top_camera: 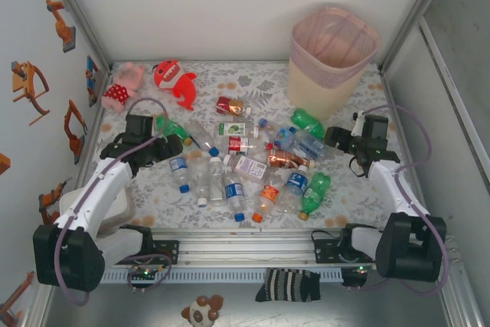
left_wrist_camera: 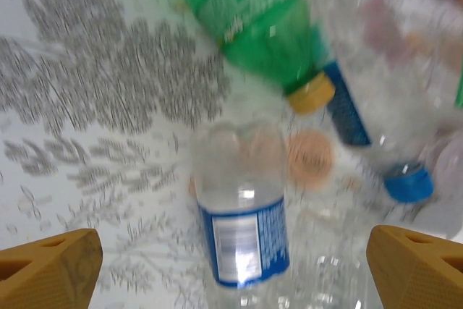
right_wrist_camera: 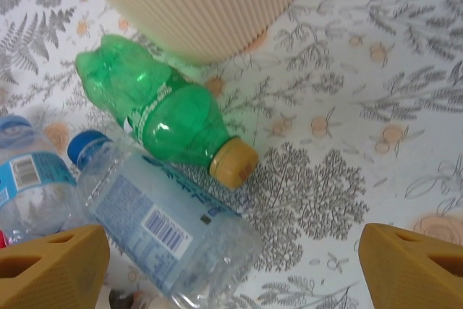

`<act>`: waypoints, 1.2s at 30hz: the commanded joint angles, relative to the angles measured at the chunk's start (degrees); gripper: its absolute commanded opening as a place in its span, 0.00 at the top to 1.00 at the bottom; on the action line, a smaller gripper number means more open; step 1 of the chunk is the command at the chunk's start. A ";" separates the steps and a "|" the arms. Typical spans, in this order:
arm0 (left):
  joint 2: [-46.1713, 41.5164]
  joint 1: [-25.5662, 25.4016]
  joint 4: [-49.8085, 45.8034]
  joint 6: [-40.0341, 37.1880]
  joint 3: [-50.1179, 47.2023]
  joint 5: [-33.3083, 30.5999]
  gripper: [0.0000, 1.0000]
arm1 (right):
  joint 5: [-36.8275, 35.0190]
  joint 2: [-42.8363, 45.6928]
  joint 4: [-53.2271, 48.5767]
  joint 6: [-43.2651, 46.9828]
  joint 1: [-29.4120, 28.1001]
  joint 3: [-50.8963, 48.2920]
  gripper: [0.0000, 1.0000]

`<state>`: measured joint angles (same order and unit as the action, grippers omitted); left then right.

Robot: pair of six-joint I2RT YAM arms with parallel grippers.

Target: Put the plastic bottles in the bin

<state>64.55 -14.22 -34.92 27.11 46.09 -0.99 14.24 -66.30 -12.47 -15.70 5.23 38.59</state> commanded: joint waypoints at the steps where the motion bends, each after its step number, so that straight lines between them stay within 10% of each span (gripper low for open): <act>1: 0.65 -2.26 -6.59 2.61 0.17 -0.02 0.10 | 1.53 0.65 -4.27 -1.89 0.13 2.71 0.12; 36: 15.56 -7.02 2.27 3.87 -4.59 0.29 0.49 | 3.39 0.87 -13.57 -1.59 0.12 9.79 0.16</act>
<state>81.82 -20.97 -32.08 31.20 42.52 -0.16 17.15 -67.16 -24.03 -16.75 5.23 45.74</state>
